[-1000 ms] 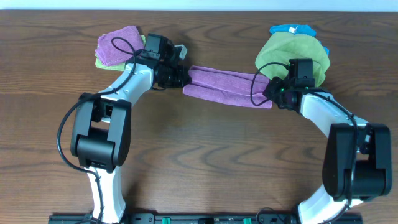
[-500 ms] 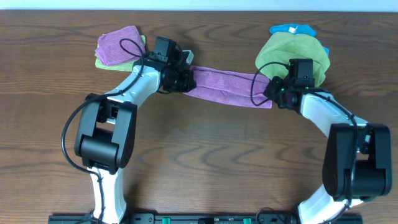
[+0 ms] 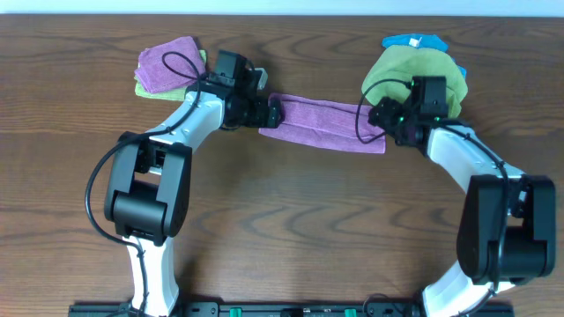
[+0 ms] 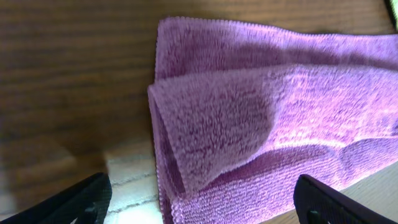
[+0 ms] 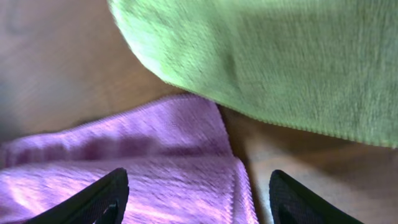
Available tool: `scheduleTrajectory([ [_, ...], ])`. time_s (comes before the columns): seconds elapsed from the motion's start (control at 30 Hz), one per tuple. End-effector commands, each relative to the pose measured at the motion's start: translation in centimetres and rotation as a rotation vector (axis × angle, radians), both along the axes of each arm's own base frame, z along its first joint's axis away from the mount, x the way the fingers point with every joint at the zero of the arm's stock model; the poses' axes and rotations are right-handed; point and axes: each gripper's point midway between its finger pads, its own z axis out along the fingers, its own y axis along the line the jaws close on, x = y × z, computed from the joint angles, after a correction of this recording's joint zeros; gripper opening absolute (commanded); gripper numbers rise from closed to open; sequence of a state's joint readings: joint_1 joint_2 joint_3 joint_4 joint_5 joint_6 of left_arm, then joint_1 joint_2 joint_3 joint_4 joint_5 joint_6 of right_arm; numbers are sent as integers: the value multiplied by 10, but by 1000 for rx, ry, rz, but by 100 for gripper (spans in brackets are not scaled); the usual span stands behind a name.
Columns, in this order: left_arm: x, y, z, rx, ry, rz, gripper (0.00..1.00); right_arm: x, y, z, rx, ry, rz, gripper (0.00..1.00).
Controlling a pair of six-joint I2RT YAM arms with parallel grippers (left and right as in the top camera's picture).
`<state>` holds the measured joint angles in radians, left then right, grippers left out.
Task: Fold the cloth
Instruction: 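Lower the folded edge onto the far edge and press it down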
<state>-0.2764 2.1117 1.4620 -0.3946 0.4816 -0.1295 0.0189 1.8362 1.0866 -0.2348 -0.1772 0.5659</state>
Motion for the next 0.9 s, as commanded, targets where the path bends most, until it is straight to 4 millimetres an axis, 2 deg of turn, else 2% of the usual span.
scheduleTrajectory([
  [0.0, 20, 0, 21, -7, -60, 3, 95, 16, 5, 24, -24, -45, 51, 74],
  [0.13, 22, -10, 49, -47, -64, -54, 95, 11, -3, 35, -84, 17, 65, 71],
  [0.23, 13, -11, 54, -53, -38, -92, 95, 0, -6, 40, -115, 56, 89, 66],
  [0.33, 0, -24, 62, -154, -1, -156, 96, -11, -15, 42, -165, 93, 73, 62],
  [0.4, 0, -27, 65, -172, -6, -165, 97, -14, -14, 46, -173, 91, 92, 61],
  [0.43, 2, -27, 65, -170, -15, -164, 91, -16, -14, 48, -174, 92, 95, 55],
  [0.5, 4, -27, 65, -168, -24, -163, 58, -16, -12, 48, -175, 91, 101, 41],
  [0.53, 4, -27, 66, -169, -28, -164, 39, -16, -11, 48, -176, 91, 105, 30],
  [0.57, 5, -27, 66, -169, -31, -163, 14, -16, -9, 48, -176, 89, 109, 15],
  [0.6, 5, -27, 66, -169, -30, -163, 6, -15, -7, 49, -176, 86, 113, 2],
  [0.7, 6, -24, 63, -152, -19, -140, 6, -15, 1, 49, -179, 78, 132, 2],
  [0.87, 7, 1, 45, 4, 19, -44, 6, -15, 12, 49, -221, 71, 169, 2],
])
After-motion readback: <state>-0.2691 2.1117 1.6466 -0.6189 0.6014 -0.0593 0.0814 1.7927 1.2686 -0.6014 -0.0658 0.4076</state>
